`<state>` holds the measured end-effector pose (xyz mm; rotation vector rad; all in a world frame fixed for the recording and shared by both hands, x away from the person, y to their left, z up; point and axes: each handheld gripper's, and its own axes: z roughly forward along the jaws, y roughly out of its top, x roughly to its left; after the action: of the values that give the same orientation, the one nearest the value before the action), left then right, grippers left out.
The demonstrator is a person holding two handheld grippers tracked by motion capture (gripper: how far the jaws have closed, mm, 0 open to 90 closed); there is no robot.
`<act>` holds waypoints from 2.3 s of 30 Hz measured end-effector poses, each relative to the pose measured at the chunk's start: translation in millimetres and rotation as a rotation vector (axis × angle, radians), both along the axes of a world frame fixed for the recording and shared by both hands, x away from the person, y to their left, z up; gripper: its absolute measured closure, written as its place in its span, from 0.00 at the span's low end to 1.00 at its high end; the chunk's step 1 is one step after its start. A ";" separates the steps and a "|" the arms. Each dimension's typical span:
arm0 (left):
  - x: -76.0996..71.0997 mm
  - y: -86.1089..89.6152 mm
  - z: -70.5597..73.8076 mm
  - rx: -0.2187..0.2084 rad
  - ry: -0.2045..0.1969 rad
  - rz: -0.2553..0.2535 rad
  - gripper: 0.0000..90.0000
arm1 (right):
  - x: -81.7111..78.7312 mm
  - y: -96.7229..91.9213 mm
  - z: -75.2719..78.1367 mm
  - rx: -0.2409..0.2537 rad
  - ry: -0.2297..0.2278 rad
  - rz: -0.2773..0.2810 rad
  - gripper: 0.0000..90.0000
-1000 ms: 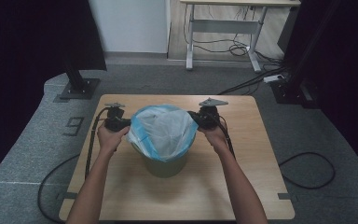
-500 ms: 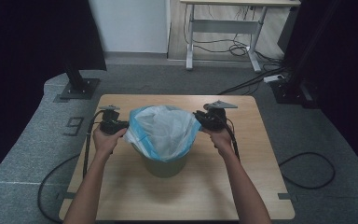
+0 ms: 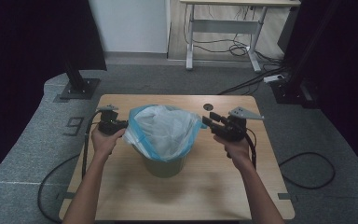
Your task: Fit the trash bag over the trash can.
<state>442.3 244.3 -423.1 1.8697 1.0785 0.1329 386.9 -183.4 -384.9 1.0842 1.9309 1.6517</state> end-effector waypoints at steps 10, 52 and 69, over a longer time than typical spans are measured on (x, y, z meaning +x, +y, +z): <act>-6.7 -4.1 5.3 0.014 -0.002 -0.004 1.00 | -69.3 34.9 11.1 0.019 -0.066 0.228 0.58; -19.1 -18.9 0.5 0.012 -0.005 -0.038 1.00 | -92.7 76.9 0.3 -0.040 -0.018 0.403 0.59; -23.7 -23.5 1.2 0.017 -0.009 -0.043 1.00 | -96.3 102.0 -9.0 -0.119 -0.001 0.413 0.72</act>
<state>418.6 220.8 -421.9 1.9044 1.0327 0.1256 290.6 -81.4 -394.0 0.6694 2.3359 1.7037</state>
